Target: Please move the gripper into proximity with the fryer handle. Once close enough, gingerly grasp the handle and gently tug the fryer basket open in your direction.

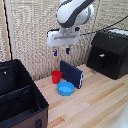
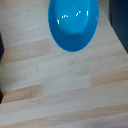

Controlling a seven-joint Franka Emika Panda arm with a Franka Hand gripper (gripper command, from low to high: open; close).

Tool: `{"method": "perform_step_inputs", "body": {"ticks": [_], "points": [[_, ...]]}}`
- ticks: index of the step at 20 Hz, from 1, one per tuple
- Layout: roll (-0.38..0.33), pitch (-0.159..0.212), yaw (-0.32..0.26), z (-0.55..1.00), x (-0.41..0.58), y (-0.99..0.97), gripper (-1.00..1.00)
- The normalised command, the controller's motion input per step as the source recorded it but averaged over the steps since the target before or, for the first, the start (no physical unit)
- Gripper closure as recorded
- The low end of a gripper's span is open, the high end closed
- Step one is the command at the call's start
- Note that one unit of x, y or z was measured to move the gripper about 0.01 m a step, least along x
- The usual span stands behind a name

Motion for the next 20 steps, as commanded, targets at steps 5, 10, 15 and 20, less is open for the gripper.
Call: {"method": "perform_step_inputs", "body": {"ticks": [5, 10, 15, 20], "points": [[-0.005, -0.067, -0.354, 0.0, 0.011, -0.05, -1.0], [0.0, -0.044, -0.375, 0.0, 0.019, 0.0, -1.0], [-0.121, -0.005, -0.34, 0.01, 0.009, 0.0, -1.0], [-0.323, 0.031, -0.21, 0.03, 0.0, 0.0, -1.0]]}}
